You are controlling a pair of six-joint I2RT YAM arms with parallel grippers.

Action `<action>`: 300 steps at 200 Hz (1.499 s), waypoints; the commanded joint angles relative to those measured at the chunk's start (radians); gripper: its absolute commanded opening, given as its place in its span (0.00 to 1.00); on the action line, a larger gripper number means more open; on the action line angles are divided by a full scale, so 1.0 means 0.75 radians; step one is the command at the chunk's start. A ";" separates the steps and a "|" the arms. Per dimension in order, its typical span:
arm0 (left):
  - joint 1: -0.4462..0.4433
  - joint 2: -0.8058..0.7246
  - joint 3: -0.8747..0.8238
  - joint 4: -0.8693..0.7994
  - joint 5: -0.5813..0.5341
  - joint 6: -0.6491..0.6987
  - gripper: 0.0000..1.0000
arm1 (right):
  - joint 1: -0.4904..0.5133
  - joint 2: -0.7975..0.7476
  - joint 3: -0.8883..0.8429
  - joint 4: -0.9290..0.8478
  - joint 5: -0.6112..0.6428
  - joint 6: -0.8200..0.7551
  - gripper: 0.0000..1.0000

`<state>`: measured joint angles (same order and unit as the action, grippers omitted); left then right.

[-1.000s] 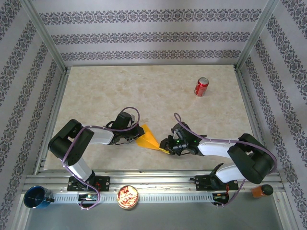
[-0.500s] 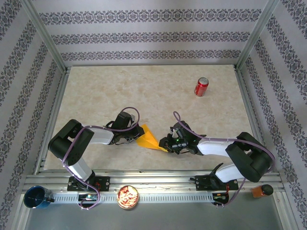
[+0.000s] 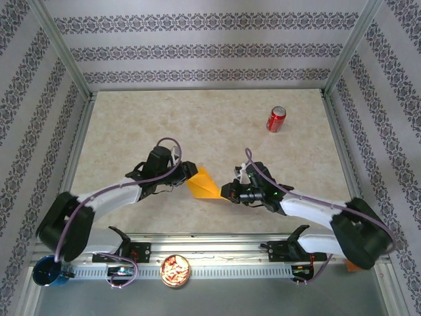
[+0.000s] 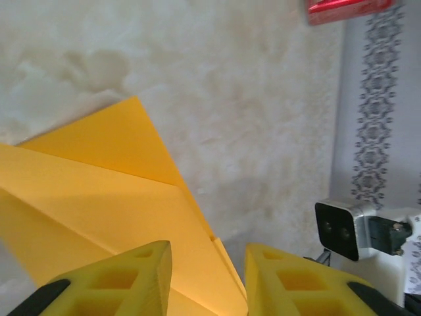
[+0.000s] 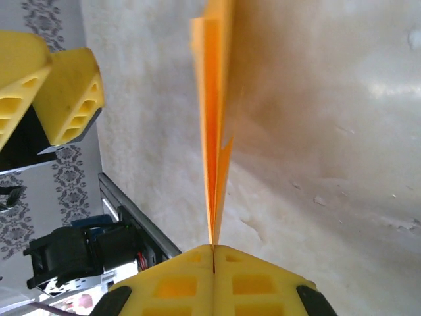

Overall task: Fold a paper plane with a square sheet of paper (pick it up from the middle)
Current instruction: Turn over the paper at the center of the table.

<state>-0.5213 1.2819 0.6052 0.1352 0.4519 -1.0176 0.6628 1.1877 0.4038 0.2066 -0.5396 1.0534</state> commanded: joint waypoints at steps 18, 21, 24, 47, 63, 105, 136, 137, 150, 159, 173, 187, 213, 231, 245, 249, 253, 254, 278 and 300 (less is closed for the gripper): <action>0.013 -0.240 -0.012 -0.294 -0.109 0.113 0.40 | -0.004 -0.369 0.037 -0.364 0.277 -0.370 0.00; 0.013 -0.253 -0.016 -0.304 -0.110 0.118 0.40 | -0.002 -0.396 0.043 -0.393 0.303 -0.400 0.00; 0.014 -0.264 -0.021 -0.312 -0.112 0.124 0.40 | -0.002 -0.422 0.055 -0.425 0.331 -0.429 0.00; 0.014 -0.331 -0.056 -0.339 -0.121 0.158 0.39 | 0.021 -0.556 0.171 -0.704 0.569 -0.665 0.00; 0.018 -0.370 -0.068 -0.384 -0.151 0.197 0.39 | 0.050 -0.572 0.276 -0.885 0.730 -0.797 0.00; 0.038 -0.419 -0.088 -0.399 -0.197 0.252 0.39 | 0.303 -0.341 0.590 -1.282 1.364 -0.966 0.00; 0.078 -0.430 -0.057 -0.480 -0.215 0.292 0.40 | 0.403 -0.091 0.755 -1.466 1.713 -0.912 0.00; 0.080 -0.431 -0.055 -0.484 -0.215 0.291 0.40 | 0.406 -0.085 0.758 -1.467 1.721 -0.911 0.00; 0.106 -0.449 -0.050 -0.533 -0.236 0.293 0.40 | 0.435 -0.023 0.769 -1.445 1.805 -0.920 0.00; 0.123 -0.468 -0.054 -0.562 -0.250 0.290 0.40 | 0.446 0.018 0.756 -1.396 1.814 -0.960 0.00; 0.158 -0.506 -0.063 -0.613 -0.273 0.271 0.40 | 0.461 0.092 0.750 -1.349 1.790 -0.999 0.00; 0.191 -0.557 -0.088 -0.646 -0.283 0.250 0.40 | 0.478 0.179 0.766 -1.354 1.747 -0.999 0.00; 0.236 -0.644 -0.126 -0.672 -0.280 0.228 0.40 | 0.548 0.350 0.812 -1.356 1.573 -1.045 0.00; 0.259 -0.668 -0.128 -0.698 -0.275 0.235 0.40 | 0.622 0.483 0.873 -1.389 1.485 -1.042 0.00; 0.270 -0.666 -0.121 -0.710 -0.261 0.246 0.40 | 0.670 0.569 0.922 -1.395 1.401 -1.028 0.02; 0.273 -0.665 -0.120 -0.710 -0.256 0.248 0.41 | 0.680 0.586 0.930 -1.386 1.373 -1.025 0.03; 0.273 -0.664 -0.118 -0.705 -0.252 0.248 0.41 | 0.689 0.603 0.938 -1.376 1.350 -1.022 0.04; 0.274 -0.664 -0.119 -0.706 -0.251 0.248 0.41 | 0.691 0.606 0.939 -1.372 1.341 -1.020 0.04; 0.279 -0.650 -0.123 -0.665 -0.219 0.237 0.42 | 0.698 0.609 0.940 -1.254 1.077 -0.996 0.19; 0.282 -0.612 -0.127 -0.617 -0.177 0.224 0.42 | 0.616 0.492 0.853 -1.037 0.803 -0.850 0.27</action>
<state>-0.3248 0.8005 0.5182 -0.3527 0.2775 -0.8387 1.1805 1.6470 1.0832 -0.7307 0.3187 0.3088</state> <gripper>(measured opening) 0.423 0.245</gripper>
